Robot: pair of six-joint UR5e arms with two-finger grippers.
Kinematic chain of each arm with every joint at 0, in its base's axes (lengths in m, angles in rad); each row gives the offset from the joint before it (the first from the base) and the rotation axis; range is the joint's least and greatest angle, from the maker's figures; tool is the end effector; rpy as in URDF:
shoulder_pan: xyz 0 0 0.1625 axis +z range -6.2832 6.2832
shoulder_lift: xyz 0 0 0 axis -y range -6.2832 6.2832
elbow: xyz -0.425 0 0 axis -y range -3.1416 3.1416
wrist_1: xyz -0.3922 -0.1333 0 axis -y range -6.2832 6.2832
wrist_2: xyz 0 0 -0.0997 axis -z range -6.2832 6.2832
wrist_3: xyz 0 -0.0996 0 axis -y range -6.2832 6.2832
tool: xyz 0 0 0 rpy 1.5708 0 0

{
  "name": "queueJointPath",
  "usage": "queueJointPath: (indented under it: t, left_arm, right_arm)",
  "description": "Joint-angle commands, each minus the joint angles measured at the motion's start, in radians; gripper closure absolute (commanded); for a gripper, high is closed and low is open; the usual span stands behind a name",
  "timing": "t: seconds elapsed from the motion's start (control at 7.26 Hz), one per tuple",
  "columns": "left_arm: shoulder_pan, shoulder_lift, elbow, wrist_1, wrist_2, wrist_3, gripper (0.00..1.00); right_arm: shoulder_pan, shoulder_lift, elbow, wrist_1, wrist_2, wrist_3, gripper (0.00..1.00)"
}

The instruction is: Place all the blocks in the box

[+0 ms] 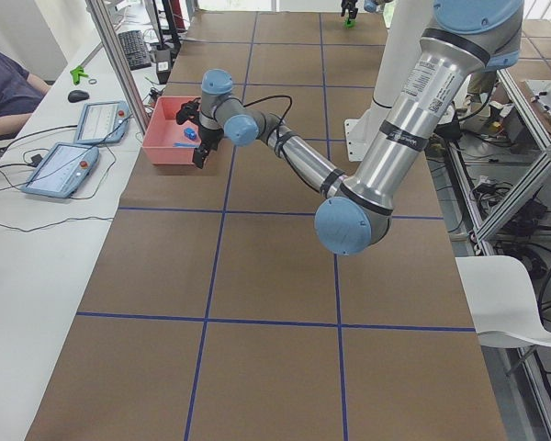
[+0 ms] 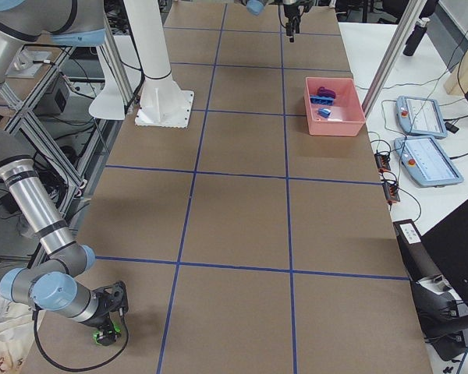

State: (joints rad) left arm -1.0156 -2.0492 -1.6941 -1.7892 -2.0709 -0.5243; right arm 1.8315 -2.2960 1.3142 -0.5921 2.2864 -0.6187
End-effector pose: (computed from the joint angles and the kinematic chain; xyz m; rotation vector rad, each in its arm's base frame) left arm 0.2704 -0.5982 0.3045 0.4464 0.8174 0.2336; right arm 0.0748 -0.0167 0.8821 0.3035 -0.6521 -0.3414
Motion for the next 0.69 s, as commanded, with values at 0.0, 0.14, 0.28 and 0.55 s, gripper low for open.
queueJointPath:
  t: [0.0, 0.14, 0.28, 0.55]
  left_arm:
    - [0.000, 0.020, -0.016, -0.015, 0.000, -0.014, 0.00]
    - [0.002, 0.027, -0.030, -0.015, 0.000, -0.014, 0.00]
    - [0.002, 0.030, -0.030, -0.015, 0.000, -0.014, 0.00]
    - [0.002, 0.030, -0.036, -0.015, 0.000, -0.014, 0.00]
  right_arm:
    - [0.031, -0.011, -0.003, -0.002, -0.028, -0.044, 0.16]
    - [0.035, -0.010, -0.004, -0.009, -0.031, -0.046, 0.24]
    - [0.041, -0.010, -0.003, -0.011, -0.038, -0.046, 0.47]
    - [0.042, -0.010, -0.003, -0.011, -0.042, -0.047, 0.65]
